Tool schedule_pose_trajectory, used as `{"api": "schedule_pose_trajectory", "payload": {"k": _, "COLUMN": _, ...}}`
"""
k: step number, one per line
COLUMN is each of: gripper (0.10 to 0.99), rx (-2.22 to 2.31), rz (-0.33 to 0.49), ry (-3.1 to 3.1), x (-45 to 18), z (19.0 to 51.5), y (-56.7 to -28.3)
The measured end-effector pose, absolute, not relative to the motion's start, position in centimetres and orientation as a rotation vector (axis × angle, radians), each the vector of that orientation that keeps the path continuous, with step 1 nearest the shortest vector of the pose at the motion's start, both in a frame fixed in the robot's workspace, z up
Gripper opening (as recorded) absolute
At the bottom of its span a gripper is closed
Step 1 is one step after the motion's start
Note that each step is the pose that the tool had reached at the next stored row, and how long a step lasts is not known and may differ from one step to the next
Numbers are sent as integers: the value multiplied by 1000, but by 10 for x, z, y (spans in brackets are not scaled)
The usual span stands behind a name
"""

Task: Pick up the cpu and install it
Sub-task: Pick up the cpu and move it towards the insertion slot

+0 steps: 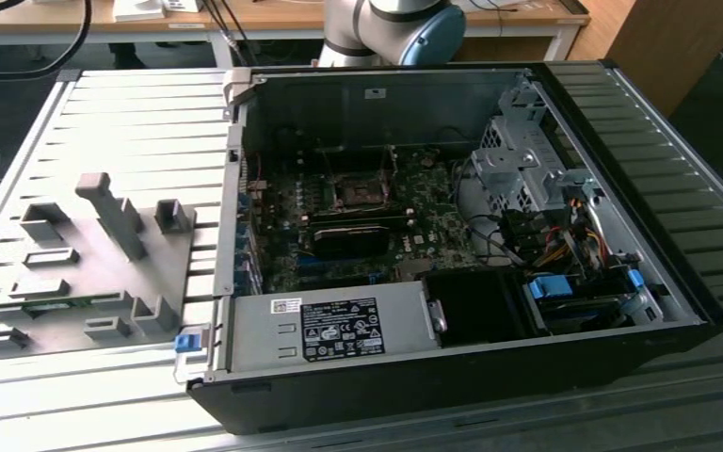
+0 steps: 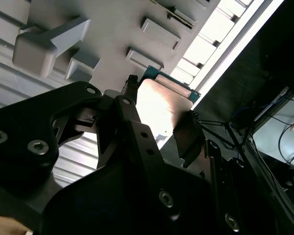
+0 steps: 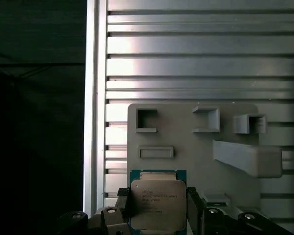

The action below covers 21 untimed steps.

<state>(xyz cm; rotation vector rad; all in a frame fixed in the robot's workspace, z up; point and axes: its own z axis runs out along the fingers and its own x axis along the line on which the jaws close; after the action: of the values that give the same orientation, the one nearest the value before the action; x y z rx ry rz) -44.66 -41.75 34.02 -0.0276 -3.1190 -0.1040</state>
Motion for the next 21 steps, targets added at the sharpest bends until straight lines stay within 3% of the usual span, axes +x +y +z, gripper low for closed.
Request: {"api": "schedule_pose_trajectory", "payload": {"k": 21, "gripper": 545, "rx": -28, "rz": -104, "ry": -3119, "x": -447, "z": 369, "y": -417}}
